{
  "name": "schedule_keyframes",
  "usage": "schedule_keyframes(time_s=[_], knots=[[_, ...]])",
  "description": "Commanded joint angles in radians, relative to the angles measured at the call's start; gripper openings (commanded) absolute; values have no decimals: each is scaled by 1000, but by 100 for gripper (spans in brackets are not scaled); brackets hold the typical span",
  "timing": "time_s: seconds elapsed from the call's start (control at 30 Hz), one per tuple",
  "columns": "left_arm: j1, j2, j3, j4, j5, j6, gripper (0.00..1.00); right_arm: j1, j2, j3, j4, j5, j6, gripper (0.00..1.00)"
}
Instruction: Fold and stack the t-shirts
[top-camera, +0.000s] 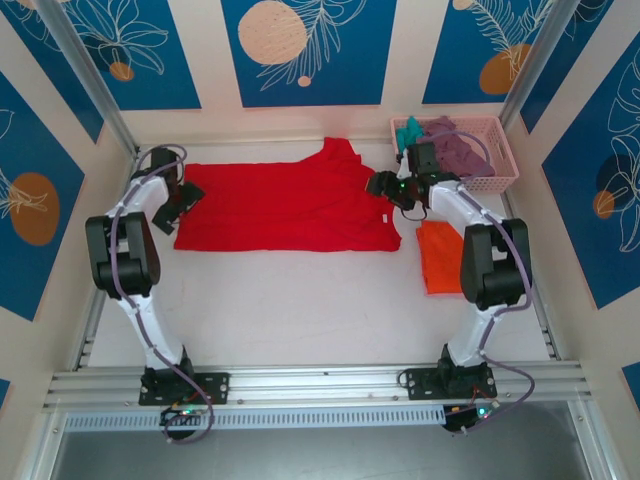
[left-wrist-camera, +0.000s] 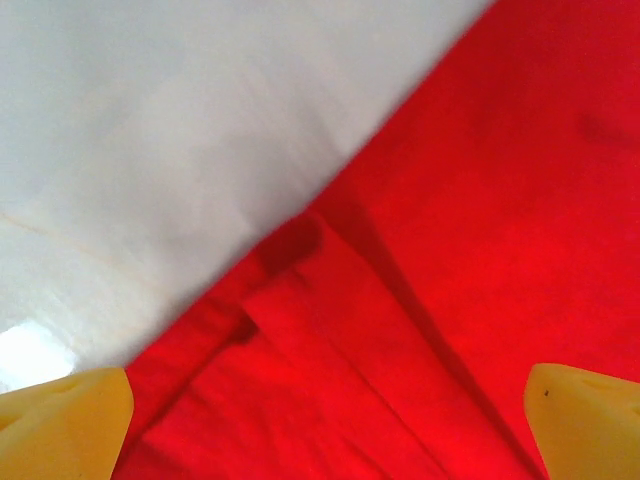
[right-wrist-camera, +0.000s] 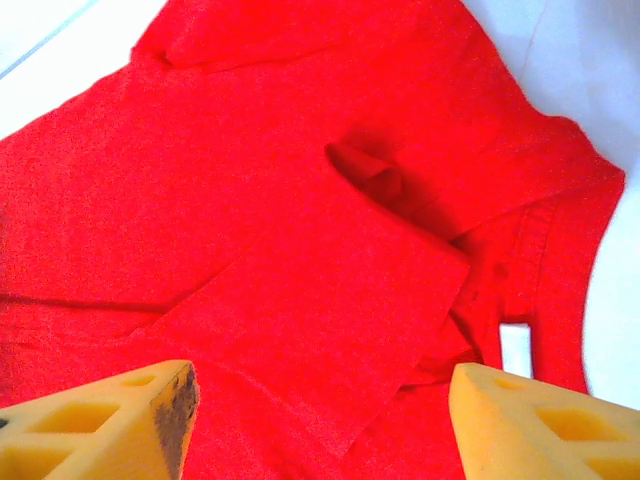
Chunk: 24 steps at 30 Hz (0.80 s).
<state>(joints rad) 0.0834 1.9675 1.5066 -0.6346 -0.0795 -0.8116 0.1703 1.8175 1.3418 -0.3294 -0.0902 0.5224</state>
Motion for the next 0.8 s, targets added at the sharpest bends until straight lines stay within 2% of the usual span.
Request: schedule_keyframes(time_s=[0.0, 0.1, 0.27, 0.4, 0.77], knots=[[-88, -41, -17, 42, 3, 31, 95, 69, 2, -53, 30, 1, -16, 65], [-130, 14, -8, 46, 44, 13, 85, 121, 57, -56, 56, -6, 17, 60], [-134, 52, -62, 66, 33, -13, 73, 176, 136, -51, 75, 1, 78, 54], [-129, 23, -147, 85, 35, -16, 71, 176, 125, -125, 85, 1, 118, 50], [-131, -144, -517, 172, 85, -107, 72, 178, -61, -419, 56, 23, 180, 49]])
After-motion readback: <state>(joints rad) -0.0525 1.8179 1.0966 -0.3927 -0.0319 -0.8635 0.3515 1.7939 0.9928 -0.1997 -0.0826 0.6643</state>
